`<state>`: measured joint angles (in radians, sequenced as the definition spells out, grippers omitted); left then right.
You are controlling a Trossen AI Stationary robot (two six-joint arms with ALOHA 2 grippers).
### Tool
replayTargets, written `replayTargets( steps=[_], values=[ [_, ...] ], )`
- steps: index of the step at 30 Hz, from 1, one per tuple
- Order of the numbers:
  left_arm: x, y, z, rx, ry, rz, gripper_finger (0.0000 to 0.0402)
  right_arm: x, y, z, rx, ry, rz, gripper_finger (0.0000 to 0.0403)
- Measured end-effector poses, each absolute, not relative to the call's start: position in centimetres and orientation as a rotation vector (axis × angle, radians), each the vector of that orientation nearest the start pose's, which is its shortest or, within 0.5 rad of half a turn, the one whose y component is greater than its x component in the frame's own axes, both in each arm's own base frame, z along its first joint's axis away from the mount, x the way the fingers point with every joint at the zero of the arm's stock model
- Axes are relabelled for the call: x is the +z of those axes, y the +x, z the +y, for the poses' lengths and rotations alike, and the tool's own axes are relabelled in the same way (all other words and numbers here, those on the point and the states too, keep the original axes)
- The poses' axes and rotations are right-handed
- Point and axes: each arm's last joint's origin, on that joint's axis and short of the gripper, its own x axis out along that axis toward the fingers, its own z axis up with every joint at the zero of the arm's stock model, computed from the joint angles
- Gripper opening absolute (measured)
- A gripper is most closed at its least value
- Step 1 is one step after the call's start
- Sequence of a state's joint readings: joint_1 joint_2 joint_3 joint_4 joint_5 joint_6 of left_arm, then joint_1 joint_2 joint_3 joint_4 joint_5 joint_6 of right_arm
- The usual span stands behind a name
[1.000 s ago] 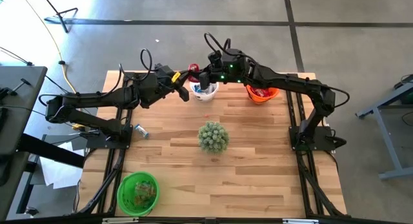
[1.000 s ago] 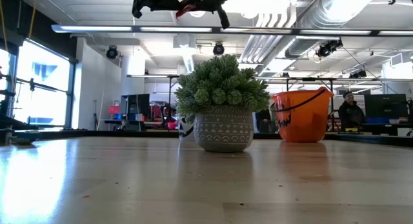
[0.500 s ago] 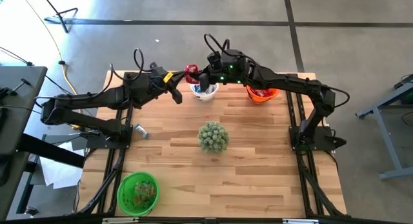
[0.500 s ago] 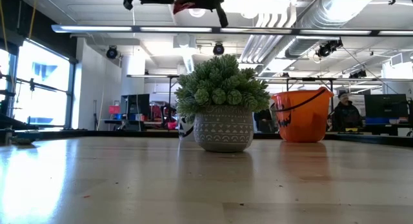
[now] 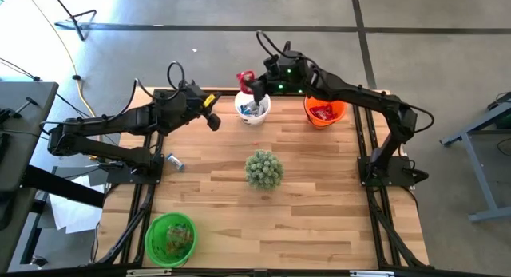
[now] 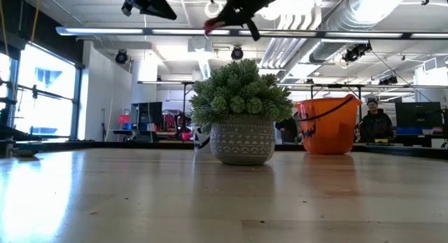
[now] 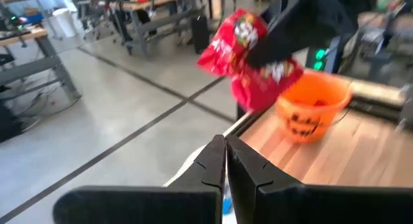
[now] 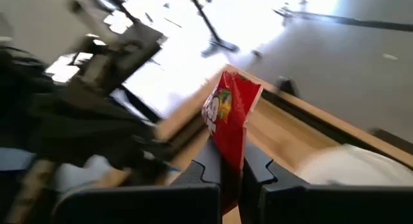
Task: Sort candy
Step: Put the red candy into the orange bucket
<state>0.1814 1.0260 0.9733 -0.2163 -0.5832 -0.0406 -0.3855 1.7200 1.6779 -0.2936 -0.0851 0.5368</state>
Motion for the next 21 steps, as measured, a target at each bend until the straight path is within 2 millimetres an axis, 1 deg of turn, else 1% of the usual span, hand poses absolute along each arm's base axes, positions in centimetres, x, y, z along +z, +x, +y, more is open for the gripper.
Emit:
replayTargets(
  steps=[6, 12, 18, 21],
  values=[
    [34.5, 21.0, 5.6, 0.796, 0.039, 0.338, 0.0001, 37.9, 34.1, -16.7, -0.532, 0.595, 0.367, 0.0001],
    [34.3, 20.1, 5.4, 0.798, 0.049, 0.387, 0.0001, 37.8, 29.8, -18.2, -0.725, 0.6, 0.546, 0.0001],
    [35.1, 18.3, 5.1, 0.825, 0.048, 0.371, 0.0001, 37.4, 25.1, -18.8, -0.954, 0.594, 0.788, 0.0001],
    [35.5, 17.3, 5.0, 0.834, 0.045, 0.353, 0.0001, 37.2, 23.4, -18.7, -1.022, 0.612, 0.892, 0.0001]
  ],
)
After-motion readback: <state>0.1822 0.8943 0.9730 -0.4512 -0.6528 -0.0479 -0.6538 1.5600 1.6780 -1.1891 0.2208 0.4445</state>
